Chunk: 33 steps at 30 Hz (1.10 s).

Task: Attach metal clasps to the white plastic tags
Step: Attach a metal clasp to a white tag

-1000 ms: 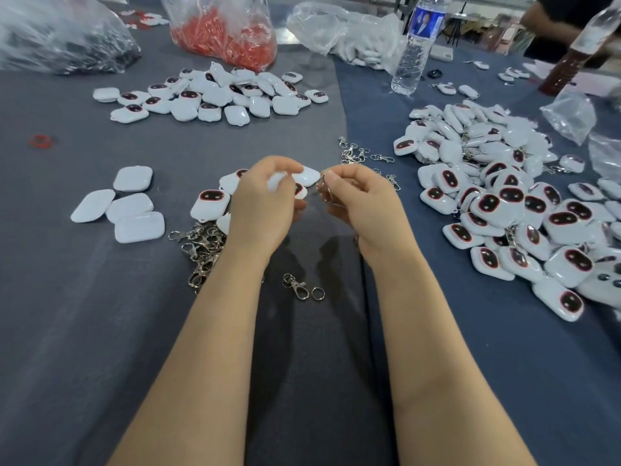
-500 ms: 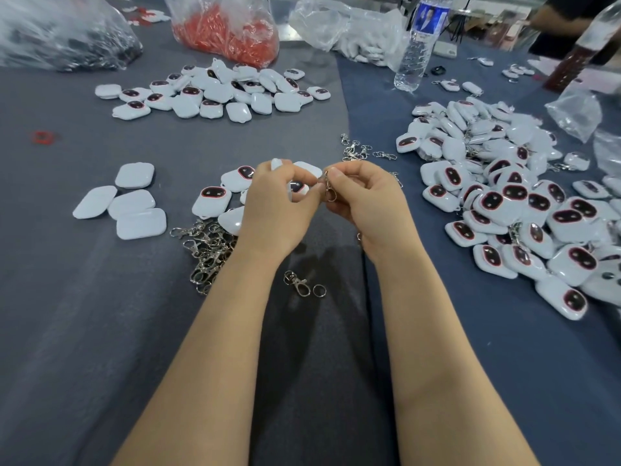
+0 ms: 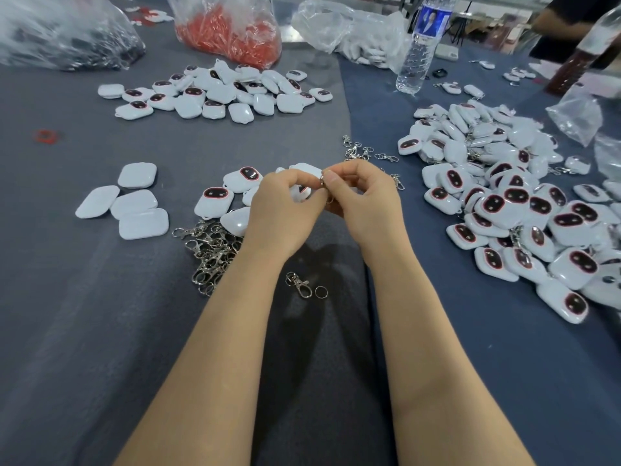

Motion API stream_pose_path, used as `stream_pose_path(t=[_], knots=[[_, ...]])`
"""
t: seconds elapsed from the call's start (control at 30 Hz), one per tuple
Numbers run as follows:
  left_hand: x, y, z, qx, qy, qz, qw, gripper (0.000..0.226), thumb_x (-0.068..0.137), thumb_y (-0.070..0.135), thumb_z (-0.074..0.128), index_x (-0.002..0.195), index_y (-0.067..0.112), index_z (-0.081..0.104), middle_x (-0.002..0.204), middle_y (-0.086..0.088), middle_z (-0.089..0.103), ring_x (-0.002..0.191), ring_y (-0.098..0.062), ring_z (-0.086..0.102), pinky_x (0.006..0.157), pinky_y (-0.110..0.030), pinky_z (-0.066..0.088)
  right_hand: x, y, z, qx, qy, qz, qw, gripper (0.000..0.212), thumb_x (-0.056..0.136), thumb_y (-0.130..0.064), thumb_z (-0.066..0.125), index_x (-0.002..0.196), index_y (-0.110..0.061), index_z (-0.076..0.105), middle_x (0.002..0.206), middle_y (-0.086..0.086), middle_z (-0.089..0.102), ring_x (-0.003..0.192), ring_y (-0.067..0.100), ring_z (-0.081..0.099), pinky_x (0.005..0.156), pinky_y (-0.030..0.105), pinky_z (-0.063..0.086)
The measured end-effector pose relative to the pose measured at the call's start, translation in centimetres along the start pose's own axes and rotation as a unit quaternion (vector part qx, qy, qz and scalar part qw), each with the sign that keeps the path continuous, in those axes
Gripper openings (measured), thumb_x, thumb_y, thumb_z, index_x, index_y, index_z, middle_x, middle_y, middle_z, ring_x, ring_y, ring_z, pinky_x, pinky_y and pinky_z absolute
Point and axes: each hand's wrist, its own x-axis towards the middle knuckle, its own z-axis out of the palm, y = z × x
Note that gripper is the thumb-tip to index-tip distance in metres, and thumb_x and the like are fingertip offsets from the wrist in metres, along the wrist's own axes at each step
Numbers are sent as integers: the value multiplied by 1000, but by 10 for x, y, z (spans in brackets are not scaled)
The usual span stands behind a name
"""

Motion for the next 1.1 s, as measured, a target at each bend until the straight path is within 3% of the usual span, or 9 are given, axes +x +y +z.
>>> stream_pose_path(t=[0.07, 0.23, 0.33, 0.5, 0.67, 0.8, 0.93, 1.03, 1.1], knots=[[1, -2, 0, 15, 2, 2, 1000, 0, 84, 20, 67, 84, 20, 67, 94, 0, 62, 79, -5, 54, 59, -5, 36, 0, 1, 0, 18, -5, 10, 1000, 14, 90, -8, 60, 78, -15, 63, 75, 6, 64, 70, 13, 61, 70, 31, 58], [4, -4, -1, 43, 14, 9, 999, 5, 88, 20, 63, 88, 17, 67, 110, -9, 62, 104, -17, 54, 84, -24, 38, 1, 0, -4, -27, -17, 16, 999, 7, 92, -8, 57, 88, -9, 63, 77, 8, 67, 58, 6, 58, 62, 24, 51], [3, -6, -1, 61, 41, 28, 997, 6, 88, 21, 62, 88, 17, 66, 109, -7, 62, 102, -16, 53, 77, -19, 33, 2, -1, -7, -85, -43, 6, 995, 8, 92, -7, 56, 92, -10, 63, 73, -1, 66, 54, -1, 55, 61, 19, 46], [3, -7, 1, 83, 54, 49, 994, 8, 89, 20, 60, 87, 14, 66, 107, -9, 61, 100, -17, 52, 72, -16, 28, -1, -2, -6, -130, -76, -24, 988, 15, 88, -5, 56, 93, -17, 63, 76, -4, 64, 72, 8, 60, 75, 24, 50], [4, -6, -2, 70, 61, 48, 995, 11, 89, 20, 61, 89, 13, 69, 117, -8, 60, 108, -12, 49, 75, -11, 24, -1, -2, -3, -147, -45, -43, 987, 10, 87, -8, 60, 84, -17, 64, 76, -3, 66, 70, 8, 61, 65, 13, 44], [2, -5, -1, 57, 51, 44, 996, 10, 88, 23, 62, 87, 16, 68, 116, -6, 60, 98, -3, 44, 73, -10, 24, 1, 0, -4, -150, -22, -32, 988, 10, 89, -11, 58, 84, -14, 66, 78, 0, 68, 79, 15, 65, 74, 23, 51], [3, -5, 0, 66, 43, 37, 996, 11, 87, 24, 63, 88, 15, 69, 115, -6, 61, 110, -12, 51, 74, -14, 27, 2, -1, -3, -131, -15, -28, 991, 10, 90, -14, 58, 83, -18, 64, 78, -5, 66, 77, 10, 61, 71, 19, 47], [4, -6, 1, 70, 36, 33, 996, 11, 86, 24, 65, 87, 14, 68, 112, -7, 62, 107, -16, 53, 74, -16, 30, 1, -1, -1, -174, -3, -69, 982, 11, 91, -13, 57, 82, -20, 60, 83, -2, 63, 73, 6, 53, 64, 9, 38], [3, -7, 2, 75, 34, 34, 996, 11, 85, 26, 66, 87, 15, 68, 109, -8, 62, 101, -16, 54, 73, -16, 31, -1, -1, 0, -220, -2, -107, 970, 11, 93, -12, 53, 86, -19, 58, 90, 1, 63, 80, 10, 53, 67, 14, 38]])
